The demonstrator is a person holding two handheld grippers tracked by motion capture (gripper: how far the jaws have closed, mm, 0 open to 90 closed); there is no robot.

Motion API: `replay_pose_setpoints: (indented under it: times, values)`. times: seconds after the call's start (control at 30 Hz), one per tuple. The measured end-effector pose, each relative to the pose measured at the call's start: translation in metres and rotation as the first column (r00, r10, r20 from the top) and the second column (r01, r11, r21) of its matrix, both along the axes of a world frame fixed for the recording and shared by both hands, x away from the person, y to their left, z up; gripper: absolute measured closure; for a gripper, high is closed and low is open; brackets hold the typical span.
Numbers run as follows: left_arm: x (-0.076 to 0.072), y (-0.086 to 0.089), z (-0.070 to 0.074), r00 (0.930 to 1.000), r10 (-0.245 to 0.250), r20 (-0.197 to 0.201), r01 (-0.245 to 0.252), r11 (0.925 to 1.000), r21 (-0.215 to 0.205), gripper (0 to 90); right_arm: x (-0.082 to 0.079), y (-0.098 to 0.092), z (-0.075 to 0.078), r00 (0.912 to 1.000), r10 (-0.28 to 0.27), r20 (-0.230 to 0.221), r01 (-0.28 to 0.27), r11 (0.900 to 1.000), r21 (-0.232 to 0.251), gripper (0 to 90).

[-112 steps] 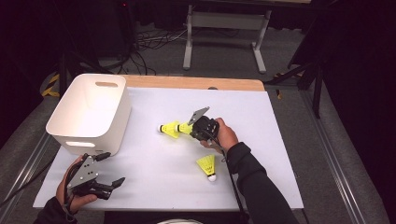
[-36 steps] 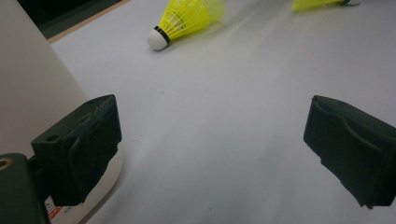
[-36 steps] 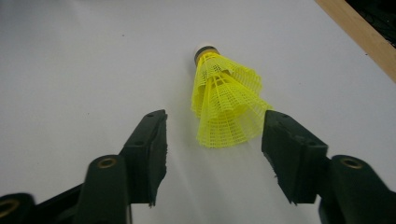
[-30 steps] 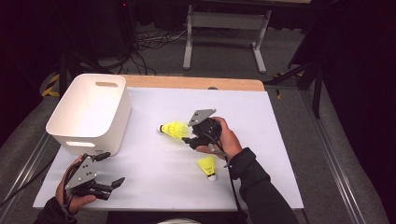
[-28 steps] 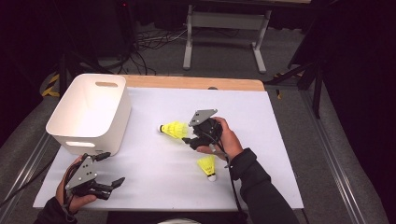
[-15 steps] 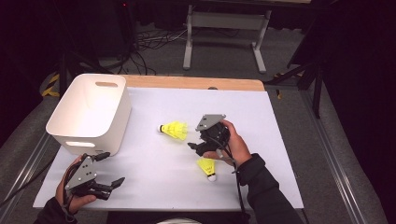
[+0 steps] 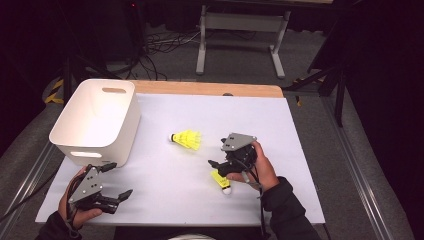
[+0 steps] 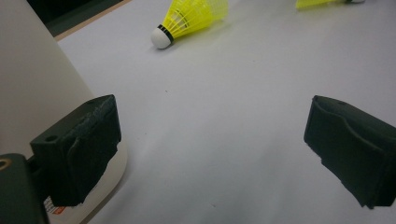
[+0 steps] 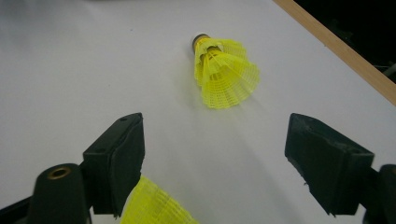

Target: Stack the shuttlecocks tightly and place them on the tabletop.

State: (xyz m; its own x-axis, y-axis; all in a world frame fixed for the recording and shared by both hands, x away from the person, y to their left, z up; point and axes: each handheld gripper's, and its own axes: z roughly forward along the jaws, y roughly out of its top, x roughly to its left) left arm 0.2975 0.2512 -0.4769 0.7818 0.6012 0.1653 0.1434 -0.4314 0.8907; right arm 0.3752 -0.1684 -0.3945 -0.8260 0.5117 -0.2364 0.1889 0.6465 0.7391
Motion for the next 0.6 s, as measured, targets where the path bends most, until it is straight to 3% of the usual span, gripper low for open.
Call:
replay_pose_setpoints:
  times: [0.23, 0.5, 0.6]
  values:
    - [-0.001, 0.000, 0.000, 0.9999, 0.010, 0.014, -0.011, 0.9999, 0.012, 4.7, -0.014, -0.015, -0.007, 0.9999, -0.016, 0.004, 0.016, 0.998, 0.059, 20.8]
    - [-0.002, 0.001, 0.001, 0.9997, 0.017, 0.017, -0.017, 0.9998, 0.013, 4.7, -0.029, -0.023, -0.019, 0.9996, -0.024, -0.013, 0.025, 0.999, 0.048, 18.6]
    - [-0.001, 0.002, 0.000, 0.9998, 0.018, 0.011, -0.019, 0.9998, 0.009, 4.6, -0.032, -0.028, -0.024, 0.9989, -0.026, -0.040, 0.029, 0.997, 0.074, 18.3]
